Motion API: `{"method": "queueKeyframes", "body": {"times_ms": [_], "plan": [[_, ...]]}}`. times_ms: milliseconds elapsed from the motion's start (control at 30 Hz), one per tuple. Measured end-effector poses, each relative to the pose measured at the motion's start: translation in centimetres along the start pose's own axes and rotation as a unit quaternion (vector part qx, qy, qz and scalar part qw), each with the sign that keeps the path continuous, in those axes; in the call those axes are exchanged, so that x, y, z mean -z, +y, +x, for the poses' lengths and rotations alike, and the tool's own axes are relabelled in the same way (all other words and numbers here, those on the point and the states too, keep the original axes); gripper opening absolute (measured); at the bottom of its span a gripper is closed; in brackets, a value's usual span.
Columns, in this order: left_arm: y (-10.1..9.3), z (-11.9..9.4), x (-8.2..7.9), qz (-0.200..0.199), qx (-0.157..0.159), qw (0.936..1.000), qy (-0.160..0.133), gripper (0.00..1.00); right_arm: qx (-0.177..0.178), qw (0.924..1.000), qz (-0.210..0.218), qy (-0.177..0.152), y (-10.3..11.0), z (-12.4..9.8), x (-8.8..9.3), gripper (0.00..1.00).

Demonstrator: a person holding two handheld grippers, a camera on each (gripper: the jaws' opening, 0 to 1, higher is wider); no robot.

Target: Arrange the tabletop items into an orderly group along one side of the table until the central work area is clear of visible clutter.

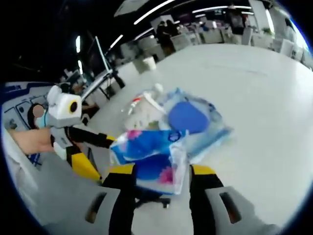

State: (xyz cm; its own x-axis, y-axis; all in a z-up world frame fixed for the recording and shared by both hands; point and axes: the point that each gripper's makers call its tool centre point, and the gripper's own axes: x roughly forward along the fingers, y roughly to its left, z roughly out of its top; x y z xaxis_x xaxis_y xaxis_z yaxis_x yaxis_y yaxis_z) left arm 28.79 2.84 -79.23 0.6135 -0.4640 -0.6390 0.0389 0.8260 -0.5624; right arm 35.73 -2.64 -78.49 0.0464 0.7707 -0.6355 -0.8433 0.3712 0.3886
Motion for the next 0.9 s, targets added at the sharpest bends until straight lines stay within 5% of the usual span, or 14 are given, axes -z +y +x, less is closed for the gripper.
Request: {"method": "queueKeyframes", "body": {"times_ms": [400,500,567,900], "plan": [[1.3,0.3,0.7,-0.017,-0.016,0.9997,0.009,0.35,0.018,0.9996,0.012,0.018,-0.8,0.3,1.2,0.13],[1.1,0.3,0.7,-0.04,0.0,0.9992,0.003,0.26,0.03,0.9989,0.017,0.032,-1.3,0.1,1.9,0.03],[1.1,0.2,0.7,-0.033,-0.002,0.9994,0.005,0.16,0.038,0.9986,0.016,0.034,-1.6,-0.1,2.2,0.01],[0.7,-0.5,0.1,-0.027,-0.006,0.9996,-0.009,0.03,0.036,0.9983,0.045,0.005,-0.9,-1.3,1.6,0.0]]}}
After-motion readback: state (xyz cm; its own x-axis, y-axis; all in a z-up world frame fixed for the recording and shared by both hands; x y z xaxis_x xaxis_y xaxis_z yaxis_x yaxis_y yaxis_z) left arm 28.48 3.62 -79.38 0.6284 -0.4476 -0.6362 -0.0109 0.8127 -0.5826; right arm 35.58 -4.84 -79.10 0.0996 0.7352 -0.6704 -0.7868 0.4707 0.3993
